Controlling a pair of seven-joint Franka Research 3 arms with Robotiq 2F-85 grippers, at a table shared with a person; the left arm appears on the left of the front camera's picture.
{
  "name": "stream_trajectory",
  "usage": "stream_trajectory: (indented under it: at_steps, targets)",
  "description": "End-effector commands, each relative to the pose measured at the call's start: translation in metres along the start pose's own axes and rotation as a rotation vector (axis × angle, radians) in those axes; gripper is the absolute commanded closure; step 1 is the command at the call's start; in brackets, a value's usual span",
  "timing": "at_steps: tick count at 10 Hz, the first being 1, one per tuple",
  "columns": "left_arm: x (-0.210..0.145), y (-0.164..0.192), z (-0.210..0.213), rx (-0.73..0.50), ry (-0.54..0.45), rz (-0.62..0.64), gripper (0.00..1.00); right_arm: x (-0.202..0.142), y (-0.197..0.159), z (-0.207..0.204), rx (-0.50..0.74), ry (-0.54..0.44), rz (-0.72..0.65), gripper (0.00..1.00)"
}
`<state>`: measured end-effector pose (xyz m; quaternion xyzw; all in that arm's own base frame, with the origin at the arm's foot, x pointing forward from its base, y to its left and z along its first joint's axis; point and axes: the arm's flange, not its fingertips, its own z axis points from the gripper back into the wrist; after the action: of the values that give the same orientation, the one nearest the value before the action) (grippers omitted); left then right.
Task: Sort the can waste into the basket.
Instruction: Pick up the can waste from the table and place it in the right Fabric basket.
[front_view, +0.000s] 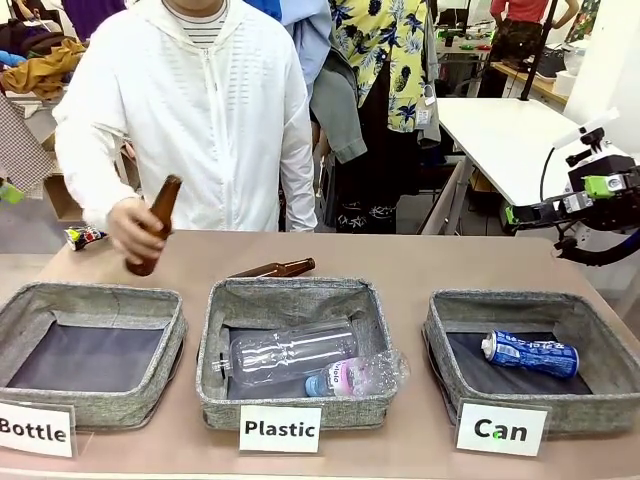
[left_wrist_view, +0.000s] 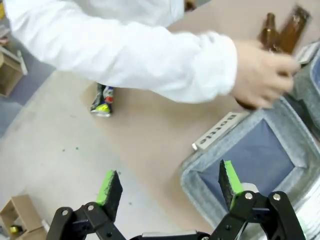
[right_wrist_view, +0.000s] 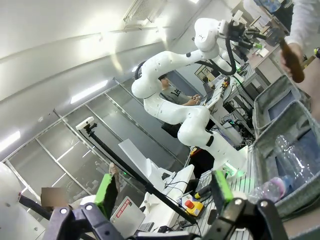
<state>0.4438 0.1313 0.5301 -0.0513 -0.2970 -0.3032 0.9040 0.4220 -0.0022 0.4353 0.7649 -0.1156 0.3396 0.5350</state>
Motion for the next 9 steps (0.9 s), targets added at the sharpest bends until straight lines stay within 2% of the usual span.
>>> stream_trajectory:
  at_steps: [1, 2, 3, 5, 6, 9]
  targets:
    - [-0.063, 0.063, 0.092, -0.042, -0.028, 0.008, 0.0, -0.001, 0.001, 0.003, -0.004, 0.016, 0.02, 0.0]
    - [-0.11, 0.088, 0.142, -0.083, -0.069, 0.016, 0.0, -0.001, 0.001, 0.003, -0.004, 0.016, 0.02, 0.0]
    - [-0.163, 0.109, 0.182, -0.08, -0.108, 0.177, 0.0, -0.001, 0.001, 0.003, -0.004, 0.016, 0.02, 0.0]
    - [-0.264, 0.124, 0.218, -0.145, -0.406, 0.38, 0.0, -0.001, 0.001, 0.003, -0.004, 0.016, 0.02, 0.0]
    - [-0.289, 0.124, 0.211, -0.147, -0.473, 0.388, 0.0, -0.001, 0.001, 0.003, -0.004, 0.016, 0.02, 0.0]
    - [-0.315, 0.123, 0.186, -0.166, -0.484, 0.417, 0.0, -0.001, 0.001, 0.003, -0.004, 0.016, 0.02, 0.0]
